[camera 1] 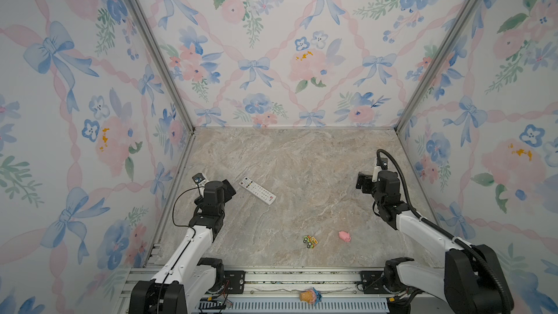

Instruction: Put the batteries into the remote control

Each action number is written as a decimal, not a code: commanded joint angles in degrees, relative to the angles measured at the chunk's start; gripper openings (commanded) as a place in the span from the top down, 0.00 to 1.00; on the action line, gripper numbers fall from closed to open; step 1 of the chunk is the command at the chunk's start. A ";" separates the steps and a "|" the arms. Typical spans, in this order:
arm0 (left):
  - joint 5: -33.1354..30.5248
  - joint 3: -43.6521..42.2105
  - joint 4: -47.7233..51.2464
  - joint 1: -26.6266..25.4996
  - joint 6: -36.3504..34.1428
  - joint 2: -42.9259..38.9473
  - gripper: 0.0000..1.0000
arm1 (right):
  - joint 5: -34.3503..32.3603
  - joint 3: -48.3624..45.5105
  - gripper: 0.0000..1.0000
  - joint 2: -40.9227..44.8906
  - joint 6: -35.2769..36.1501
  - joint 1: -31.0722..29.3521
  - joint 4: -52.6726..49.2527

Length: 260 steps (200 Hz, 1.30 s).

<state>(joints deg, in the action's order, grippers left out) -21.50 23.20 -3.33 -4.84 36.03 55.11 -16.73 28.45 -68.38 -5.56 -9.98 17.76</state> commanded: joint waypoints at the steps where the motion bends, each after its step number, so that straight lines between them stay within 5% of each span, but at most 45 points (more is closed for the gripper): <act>1: -3.33 1.69 -0.97 -0.02 -4.88 2.28 0.02 | -4.76 -0.19 0.03 -4.28 1.62 0.49 8.38; 38: -3.62 0.31 -10.17 -0.08 -12.89 2.54 0.02 | -7.79 -3.13 0.03 -10.02 4.79 0.46 18.60; 106: -4.62 -2.09 -30.08 0.10 -23.11 14.25 0.02 | -5.11 0.47 0.03 -14.45 7.87 0.32 17.10; 129: -3.12 -4.14 -40.30 0.10 -25.33 19.18 0.02 | -5.24 -6.83 0.03 -17.79 9.76 0.06 35.51; 202: 3.35 -7.39 -61.95 0.62 -33.21 33.03 0.02 | 3.01 -4.06 0.03 -18.30 4.55 5.64 28.58; 231: 4.17 -10.84 -71.41 0.78 -33.76 36.02 0.02 | 1.57 -6.39 0.03 -20.40 5.47 4.71 35.25; 260: 5.25 -10.23 -68.82 0.78 -33.78 35.29 0.02 | -4.15 -7.45 0.03 -20.57 3.71 4.62 37.25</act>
<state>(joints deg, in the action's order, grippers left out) -18.11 13.39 -66.28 -4.45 4.03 89.86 -17.34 22.33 -88.31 0.16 -5.06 50.37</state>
